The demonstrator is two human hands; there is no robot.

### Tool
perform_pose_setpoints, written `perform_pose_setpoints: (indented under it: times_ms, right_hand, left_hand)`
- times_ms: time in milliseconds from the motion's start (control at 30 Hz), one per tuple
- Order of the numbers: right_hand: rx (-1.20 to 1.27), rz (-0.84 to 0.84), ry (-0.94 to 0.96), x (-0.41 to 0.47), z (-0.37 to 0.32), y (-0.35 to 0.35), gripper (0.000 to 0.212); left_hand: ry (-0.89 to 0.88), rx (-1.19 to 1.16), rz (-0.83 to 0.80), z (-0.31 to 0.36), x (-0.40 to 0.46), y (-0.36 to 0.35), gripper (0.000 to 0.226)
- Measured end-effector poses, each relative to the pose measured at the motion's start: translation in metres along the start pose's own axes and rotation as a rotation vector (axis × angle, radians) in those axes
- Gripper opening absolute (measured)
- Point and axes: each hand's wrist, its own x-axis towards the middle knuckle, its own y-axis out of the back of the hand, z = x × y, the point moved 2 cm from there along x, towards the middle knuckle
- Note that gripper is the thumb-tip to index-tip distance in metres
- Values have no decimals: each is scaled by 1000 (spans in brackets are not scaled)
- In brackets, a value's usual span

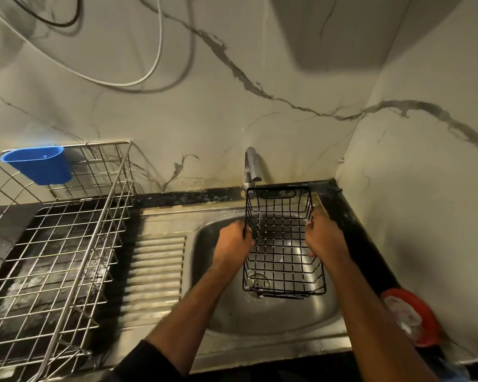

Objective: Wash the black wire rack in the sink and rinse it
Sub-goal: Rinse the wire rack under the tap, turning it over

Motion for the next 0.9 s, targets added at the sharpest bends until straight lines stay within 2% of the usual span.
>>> perform_pose_setpoints:
  times_ms: [900]
  right_hand:
    - [20, -30, 31, 2, -6, -4, 43]
  left_hand:
    - [-44, -22, 43, -5, -7, 8, 19]
